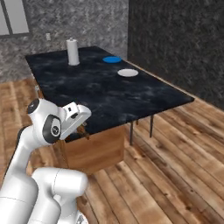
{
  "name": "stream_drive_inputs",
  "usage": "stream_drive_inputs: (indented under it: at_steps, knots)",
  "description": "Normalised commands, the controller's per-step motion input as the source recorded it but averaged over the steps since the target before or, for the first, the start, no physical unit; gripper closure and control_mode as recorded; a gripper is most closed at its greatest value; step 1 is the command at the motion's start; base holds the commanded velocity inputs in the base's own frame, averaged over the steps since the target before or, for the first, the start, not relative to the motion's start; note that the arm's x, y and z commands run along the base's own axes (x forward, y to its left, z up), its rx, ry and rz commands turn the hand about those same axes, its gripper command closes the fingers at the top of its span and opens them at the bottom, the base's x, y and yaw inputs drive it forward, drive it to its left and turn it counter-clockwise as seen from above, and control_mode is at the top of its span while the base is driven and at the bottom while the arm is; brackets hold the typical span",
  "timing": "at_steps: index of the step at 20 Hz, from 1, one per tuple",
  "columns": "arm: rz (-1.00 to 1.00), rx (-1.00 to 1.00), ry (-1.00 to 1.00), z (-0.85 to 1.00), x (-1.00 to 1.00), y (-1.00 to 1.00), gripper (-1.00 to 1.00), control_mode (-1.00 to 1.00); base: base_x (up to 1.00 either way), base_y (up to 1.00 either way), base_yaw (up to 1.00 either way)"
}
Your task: Take the chicken drumsticks from the pan and place one on each plate on the dining counter.
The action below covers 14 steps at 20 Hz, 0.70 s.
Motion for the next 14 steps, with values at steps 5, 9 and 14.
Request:
stream_drive_inputs:
  at_steps: [5, 9, 14]
  knots:
    - [0.0, 0.0, 0.0, 0.0, 0.0, 0.0, 1.0, 1.0, 0.03, -1.0, 0.01]
    - [0.0, 0.0, 0.0, 0.0, 0.0, 0.0, 1.0, 1.0, 0.28, -1.0, 0.07]
    - [0.0, 0.0, 0.0, 0.0, 0.0, 0.0, 1.0, 1.0, 0.52, -1.0, 0.15]
